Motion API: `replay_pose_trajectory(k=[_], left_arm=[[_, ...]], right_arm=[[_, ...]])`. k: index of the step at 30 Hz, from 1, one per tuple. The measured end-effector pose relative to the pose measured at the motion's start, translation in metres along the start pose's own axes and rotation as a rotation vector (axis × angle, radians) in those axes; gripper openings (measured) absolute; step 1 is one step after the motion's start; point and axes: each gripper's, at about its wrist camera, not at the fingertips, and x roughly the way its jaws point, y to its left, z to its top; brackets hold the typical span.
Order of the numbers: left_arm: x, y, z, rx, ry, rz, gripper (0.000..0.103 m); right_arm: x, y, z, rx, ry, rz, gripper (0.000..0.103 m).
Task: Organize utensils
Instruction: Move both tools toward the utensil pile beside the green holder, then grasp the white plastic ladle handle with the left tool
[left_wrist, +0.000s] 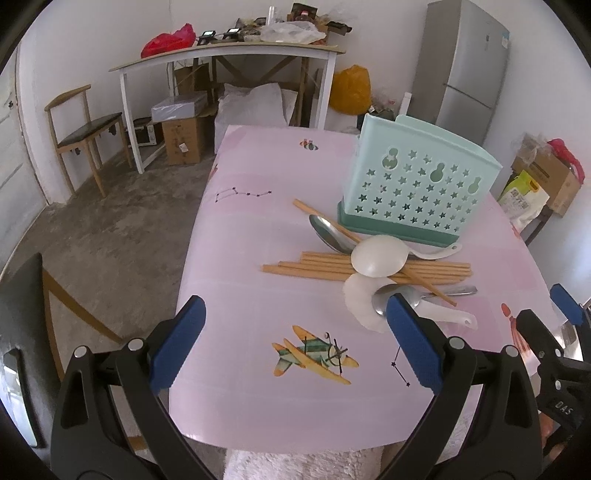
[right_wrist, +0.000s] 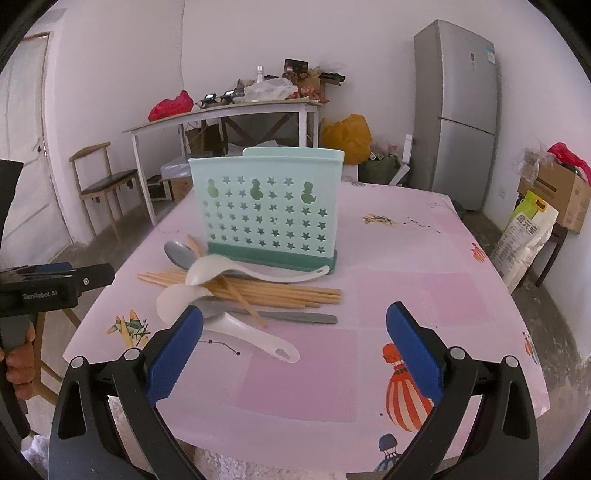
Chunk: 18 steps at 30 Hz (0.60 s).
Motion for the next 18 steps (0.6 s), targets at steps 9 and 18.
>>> replay_pose_trajectory(k=[9, 18], left_arm=[[0.002, -0.007, 0.001, 0.087, -0.090, -0.135, 0.094], [0.020, -0.039, 0.008, 0.240, -0.098, -0.252, 0.069]], right_arm=[[0.005, -0.001, 0.009, -0.027, -0.021, -0.036, 0.097], [0.020, -0.017, 0.019, 0.018, 0.020, -0.036, 0.097]])
